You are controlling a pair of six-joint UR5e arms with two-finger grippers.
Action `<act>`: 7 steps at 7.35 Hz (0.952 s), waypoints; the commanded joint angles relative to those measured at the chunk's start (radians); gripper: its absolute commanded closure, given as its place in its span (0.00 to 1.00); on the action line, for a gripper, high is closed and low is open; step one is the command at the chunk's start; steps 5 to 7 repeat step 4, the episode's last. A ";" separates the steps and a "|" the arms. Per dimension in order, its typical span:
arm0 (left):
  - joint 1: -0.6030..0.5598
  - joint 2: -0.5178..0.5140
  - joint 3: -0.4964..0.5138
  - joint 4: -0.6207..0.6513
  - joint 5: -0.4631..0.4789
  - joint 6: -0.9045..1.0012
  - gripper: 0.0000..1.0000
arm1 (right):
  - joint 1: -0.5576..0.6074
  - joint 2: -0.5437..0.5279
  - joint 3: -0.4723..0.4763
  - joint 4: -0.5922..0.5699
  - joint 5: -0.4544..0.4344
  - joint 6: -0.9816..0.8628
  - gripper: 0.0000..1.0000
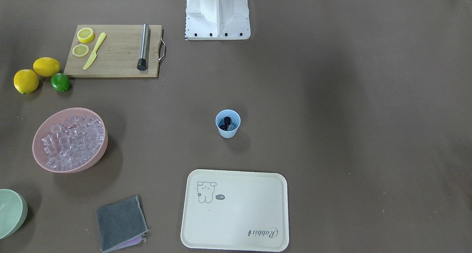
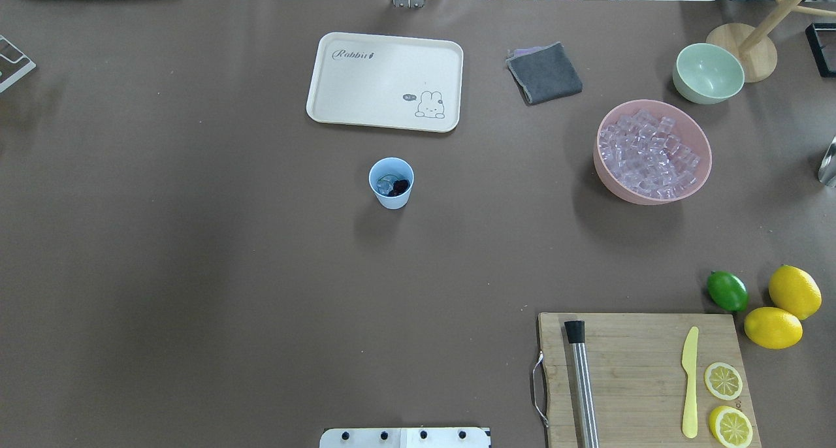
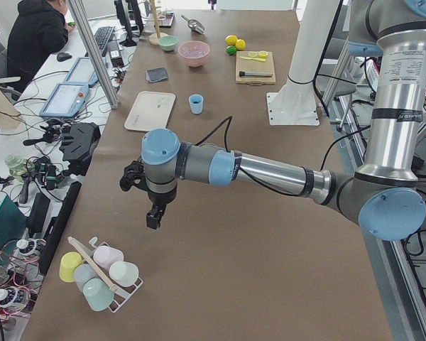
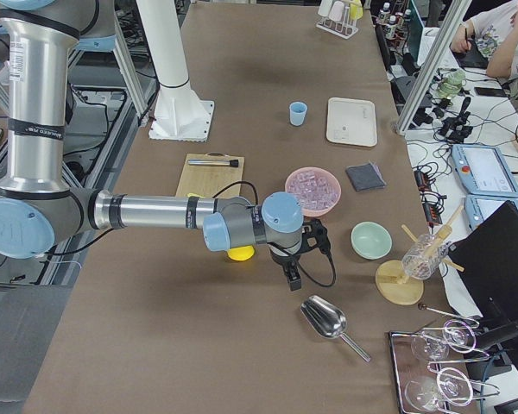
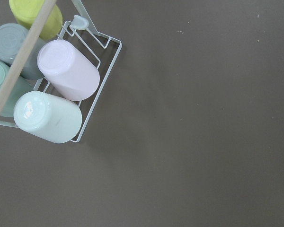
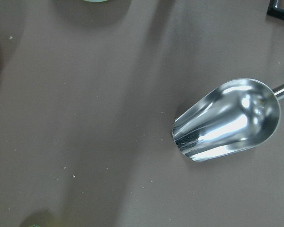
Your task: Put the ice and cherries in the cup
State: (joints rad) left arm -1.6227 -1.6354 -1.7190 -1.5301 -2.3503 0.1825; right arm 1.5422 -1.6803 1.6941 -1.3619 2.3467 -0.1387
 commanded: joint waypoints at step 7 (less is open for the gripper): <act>0.016 0.000 0.036 -0.065 0.028 -0.005 0.02 | 0.076 0.134 0.010 -0.238 -0.072 -0.010 0.00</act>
